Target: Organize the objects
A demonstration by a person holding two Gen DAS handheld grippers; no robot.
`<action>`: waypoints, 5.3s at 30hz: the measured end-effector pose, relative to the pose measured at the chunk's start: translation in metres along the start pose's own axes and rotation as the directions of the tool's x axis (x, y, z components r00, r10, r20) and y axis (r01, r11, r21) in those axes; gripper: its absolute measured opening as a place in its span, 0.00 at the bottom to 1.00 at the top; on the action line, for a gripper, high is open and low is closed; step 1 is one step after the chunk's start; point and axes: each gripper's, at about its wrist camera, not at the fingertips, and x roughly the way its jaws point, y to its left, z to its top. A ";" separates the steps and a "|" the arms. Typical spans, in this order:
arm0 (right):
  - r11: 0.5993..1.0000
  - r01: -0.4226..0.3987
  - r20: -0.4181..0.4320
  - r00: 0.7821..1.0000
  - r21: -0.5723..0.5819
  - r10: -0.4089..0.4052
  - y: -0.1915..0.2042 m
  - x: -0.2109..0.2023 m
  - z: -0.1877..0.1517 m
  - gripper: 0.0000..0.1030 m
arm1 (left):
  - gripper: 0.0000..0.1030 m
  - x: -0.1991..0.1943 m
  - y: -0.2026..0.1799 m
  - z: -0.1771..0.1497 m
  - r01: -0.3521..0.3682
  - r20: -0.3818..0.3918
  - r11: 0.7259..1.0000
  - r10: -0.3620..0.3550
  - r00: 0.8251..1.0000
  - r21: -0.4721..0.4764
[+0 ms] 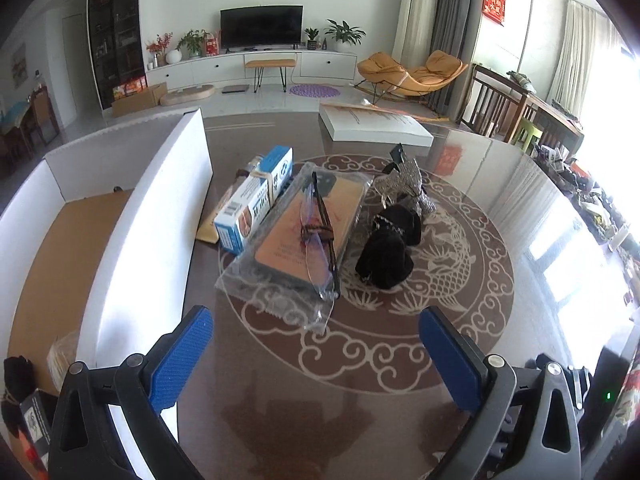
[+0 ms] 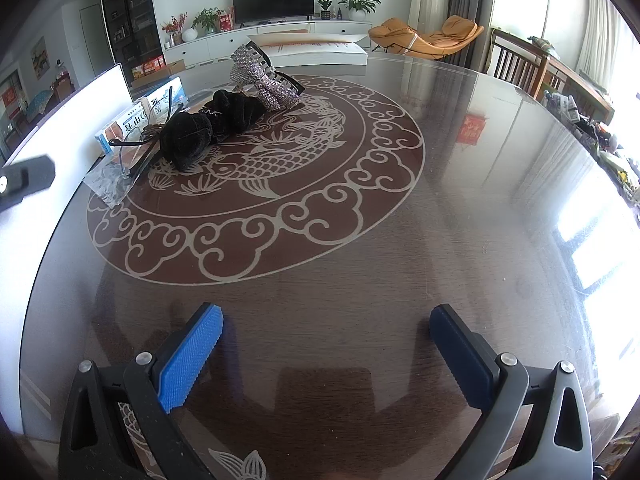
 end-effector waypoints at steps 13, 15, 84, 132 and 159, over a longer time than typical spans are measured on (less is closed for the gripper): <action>1.000 -0.002 0.001 1.000 -0.002 0.002 0.001 0.000 0.000 1.00 | 0.27 0.114 -0.005 0.045 -0.049 -0.146 0.997 0.058 0.988 0.065; 1.000 -0.002 0.001 1.000 -0.002 0.002 0.001 0.000 0.000 1.00 | 0.26 0.106 -0.007 0.035 -0.053 -0.128 0.995 0.064 0.990 0.089; 1.000 -0.002 0.001 1.000 -0.003 0.002 0.000 0.002 -0.001 1.00 | 1.00 0.030 0.002 -0.091 -0.037 -0.097 0.997 0.043 0.994 0.064; 1.000 -0.002 0.001 1.000 -0.004 0.002 0.001 0.003 -0.001 1.00 | 1.00 0.031 0.003 -0.091 -0.037 -0.096 0.997 0.043 0.994 0.063; 1.000 -0.002 0.001 1.000 -0.004 0.002 0.001 0.003 -0.001 1.00 | 1.00 0.031 0.003 -0.091 -0.037 -0.095 0.997 0.043 0.995 0.063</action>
